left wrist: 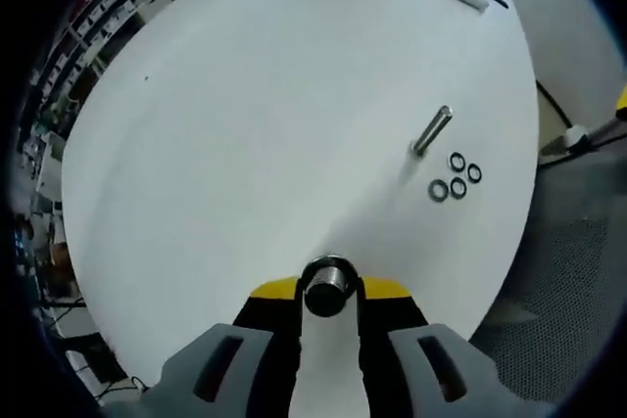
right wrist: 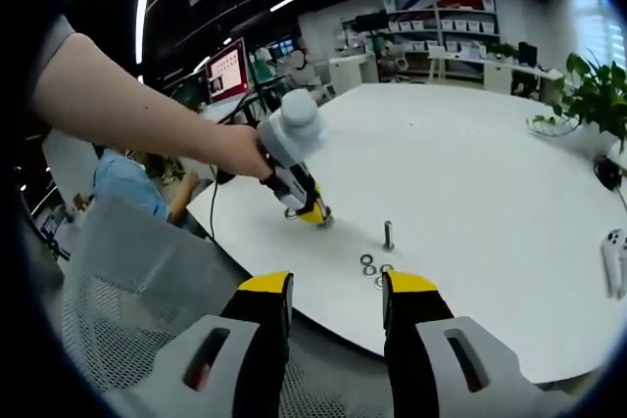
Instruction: Place the washer onto the threaded stud by aligning its center hole with the stud, sliding it down to the base, and recovering from edge contact or off-axis alignment until the washer reaches the visible bottom stop.
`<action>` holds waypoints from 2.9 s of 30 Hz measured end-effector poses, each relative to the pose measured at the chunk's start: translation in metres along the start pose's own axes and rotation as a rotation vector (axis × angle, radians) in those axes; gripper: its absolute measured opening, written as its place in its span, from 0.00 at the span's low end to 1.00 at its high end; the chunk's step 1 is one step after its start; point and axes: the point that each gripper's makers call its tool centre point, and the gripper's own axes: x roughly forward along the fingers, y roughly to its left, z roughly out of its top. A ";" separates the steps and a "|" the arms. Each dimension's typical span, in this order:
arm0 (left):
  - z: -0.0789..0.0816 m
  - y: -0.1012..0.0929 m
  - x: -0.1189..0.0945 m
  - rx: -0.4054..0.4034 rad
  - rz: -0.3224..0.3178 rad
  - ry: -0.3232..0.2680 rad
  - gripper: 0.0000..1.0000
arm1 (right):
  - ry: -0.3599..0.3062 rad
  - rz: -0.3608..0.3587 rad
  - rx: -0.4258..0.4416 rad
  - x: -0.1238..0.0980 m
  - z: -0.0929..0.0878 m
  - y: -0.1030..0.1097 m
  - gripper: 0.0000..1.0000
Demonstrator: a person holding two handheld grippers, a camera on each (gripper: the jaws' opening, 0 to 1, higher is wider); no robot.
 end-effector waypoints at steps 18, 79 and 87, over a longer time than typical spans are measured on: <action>-0.012 -0.003 0.001 -0.083 -0.029 -0.055 0.22 | 0.024 0.002 -0.013 0.001 -0.003 0.002 0.39; -0.094 0.052 -0.010 -0.383 0.068 -0.140 0.34 | 0.045 -0.016 -0.006 0.002 -0.008 -0.003 0.38; -0.082 0.051 -0.002 -0.355 0.069 -0.147 0.32 | 0.049 -0.020 -0.004 0.002 -0.009 -0.004 0.38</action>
